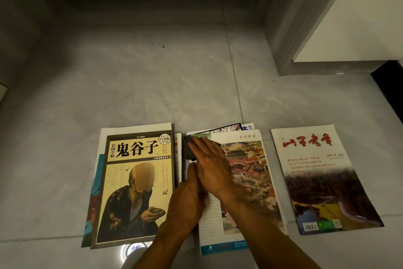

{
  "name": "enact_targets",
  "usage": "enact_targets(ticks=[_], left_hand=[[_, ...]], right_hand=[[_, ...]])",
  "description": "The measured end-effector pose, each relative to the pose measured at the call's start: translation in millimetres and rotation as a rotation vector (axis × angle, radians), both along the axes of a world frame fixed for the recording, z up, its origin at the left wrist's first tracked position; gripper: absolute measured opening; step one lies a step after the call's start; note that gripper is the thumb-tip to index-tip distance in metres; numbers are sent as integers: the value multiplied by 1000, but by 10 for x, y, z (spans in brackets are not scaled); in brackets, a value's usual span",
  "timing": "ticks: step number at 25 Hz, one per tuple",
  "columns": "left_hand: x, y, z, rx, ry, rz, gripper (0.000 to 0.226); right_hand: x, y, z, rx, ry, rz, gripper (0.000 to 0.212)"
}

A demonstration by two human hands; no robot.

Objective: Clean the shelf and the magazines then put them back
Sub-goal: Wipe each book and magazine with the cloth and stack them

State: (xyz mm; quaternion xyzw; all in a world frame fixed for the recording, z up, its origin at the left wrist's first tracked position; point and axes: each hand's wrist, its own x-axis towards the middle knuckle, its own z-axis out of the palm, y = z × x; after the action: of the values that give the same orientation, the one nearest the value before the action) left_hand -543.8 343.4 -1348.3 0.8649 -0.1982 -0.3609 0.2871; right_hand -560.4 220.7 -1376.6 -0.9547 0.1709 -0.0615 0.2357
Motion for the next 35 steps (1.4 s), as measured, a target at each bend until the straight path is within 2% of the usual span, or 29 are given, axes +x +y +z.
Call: enact_targets(ticks=[2,3,4,5,7,8,10,12,14,15,16,19,21,22,25,27,29,30,32,33,35], left_hand=[[-19,-9,-16,-8,17,-5,63],[-21,-18,11,-20,56,13,59],[-22,-22,30,-19,76,28,52],[-12,-16,45,-24,85,25,55],[-2,-11,43,-24,58,-7,84],[0,-21,74,-20,66,4,89],[-13,-43,140,-16,58,36,89],[-35,-65,171,-23,17,37,92],[-39,-81,182,-15,13,27,93],[-43,-80,195,-23,24,23,95],[-39,-69,210,-38,43,22,96],[-27,-43,245,-70,53,-8,98],[-27,-38,263,-75,51,-4,99],[-25,-43,262,-75,47,6,99],[-12,-68,246,-45,-3,-26,101],[-1,-70,239,-35,-3,-48,100],[6,-63,231,-52,43,-41,95],[17,-65,230,-51,55,-45,92],[38,-70,223,-19,64,-69,88],[46,-70,211,-3,63,-82,87],[75,-69,201,17,65,-98,84]], right_hand=[[-38,-137,-3,-15,26,79,66],[-88,-250,-40,-31,30,48,68],[-136,-359,-58,-34,34,-44,69],[-171,-449,-71,-17,30,-180,69],[-166,-466,-62,2,28,-383,68],[-147,-374,-51,-12,21,-404,68],[-131,-106,-60,-19,6,-261,69],[-228,75,-45,-9,34,25,72],[-339,-81,20,1,66,246,73],[-366,-233,6,-21,72,272,74],[-369,-376,-11,-42,72,218,73],[-288,-604,-5,27,60,-214,62],[-203,-426,6,19,70,-288,62],[-189,-293,5,18,70,-218,63],[-385,-2,68,17,31,192,68],[-566,-194,62,-33,46,337,69],[-685,-509,-55,-30,70,198,59],[-727,-655,-89,10,55,43,52],[-714,-717,-113,68,40,-211,53],[-700,-608,-117,70,56,-250,53],[-777,-223,-92,28,51,-93,53]])
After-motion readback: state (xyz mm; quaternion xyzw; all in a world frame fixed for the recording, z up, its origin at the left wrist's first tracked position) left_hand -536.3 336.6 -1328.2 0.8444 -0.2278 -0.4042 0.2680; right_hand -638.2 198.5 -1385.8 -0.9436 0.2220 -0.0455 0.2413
